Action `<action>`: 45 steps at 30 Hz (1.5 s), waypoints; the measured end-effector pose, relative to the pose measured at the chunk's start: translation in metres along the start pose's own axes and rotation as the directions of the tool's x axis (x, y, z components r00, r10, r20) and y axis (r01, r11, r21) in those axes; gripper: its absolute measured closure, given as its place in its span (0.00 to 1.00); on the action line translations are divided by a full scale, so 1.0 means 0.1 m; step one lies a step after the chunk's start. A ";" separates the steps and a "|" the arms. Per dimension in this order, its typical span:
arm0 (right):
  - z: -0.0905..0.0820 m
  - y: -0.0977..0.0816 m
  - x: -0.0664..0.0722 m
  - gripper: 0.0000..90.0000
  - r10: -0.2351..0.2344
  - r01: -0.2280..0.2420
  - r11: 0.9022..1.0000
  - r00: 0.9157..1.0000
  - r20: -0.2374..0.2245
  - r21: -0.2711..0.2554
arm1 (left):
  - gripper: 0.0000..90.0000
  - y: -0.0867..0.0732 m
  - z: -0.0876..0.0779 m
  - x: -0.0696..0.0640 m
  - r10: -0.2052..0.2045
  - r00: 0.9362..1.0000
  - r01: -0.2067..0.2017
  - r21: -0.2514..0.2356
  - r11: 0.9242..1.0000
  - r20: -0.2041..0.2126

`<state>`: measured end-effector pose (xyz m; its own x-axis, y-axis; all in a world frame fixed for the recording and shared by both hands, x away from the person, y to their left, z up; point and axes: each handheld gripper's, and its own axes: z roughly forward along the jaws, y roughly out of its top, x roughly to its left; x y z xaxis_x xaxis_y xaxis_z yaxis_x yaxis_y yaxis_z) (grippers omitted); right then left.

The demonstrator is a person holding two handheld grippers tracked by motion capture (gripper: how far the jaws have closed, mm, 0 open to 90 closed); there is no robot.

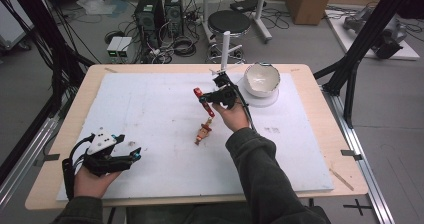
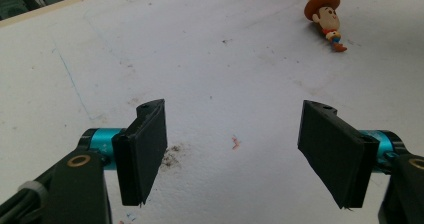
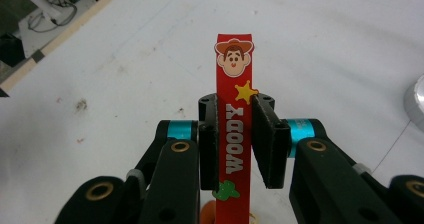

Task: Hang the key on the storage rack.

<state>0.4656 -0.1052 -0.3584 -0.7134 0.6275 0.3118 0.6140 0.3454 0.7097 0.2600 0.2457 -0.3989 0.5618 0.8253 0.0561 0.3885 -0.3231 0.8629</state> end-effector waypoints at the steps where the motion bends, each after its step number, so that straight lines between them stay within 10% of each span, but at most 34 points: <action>1: -0.03 0.00 -0.01 0.84 0.006 -0.007 1.000 1.000 -0.009 -0.008 | 0.31 0.00 0.00 0.00 0.001 1.000 -0.001 0.002 1.000 0.000; 26: -0.54 0.10 -0.37 0.84 0.081 -0.082 0.985 0.997 -0.014 -0.151 | 0.31 0.00 0.00 0.00 0.005 1.000 -0.005 0.005 1.000 -0.003; 45: -0.60 0.19 -0.63 0.84 0.154 -0.154 0.969 0.988 -0.012 -0.191 | 0.31 0.00 0.00 0.00 0.008 1.000 -0.008 0.007 1.000 -0.005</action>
<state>0.5019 -0.1798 -0.3261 -0.6141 0.6650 0.4250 0.6404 0.1052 0.7608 0.2602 0.2452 -0.3989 0.5616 0.8248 0.0658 0.3887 -0.3332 0.8590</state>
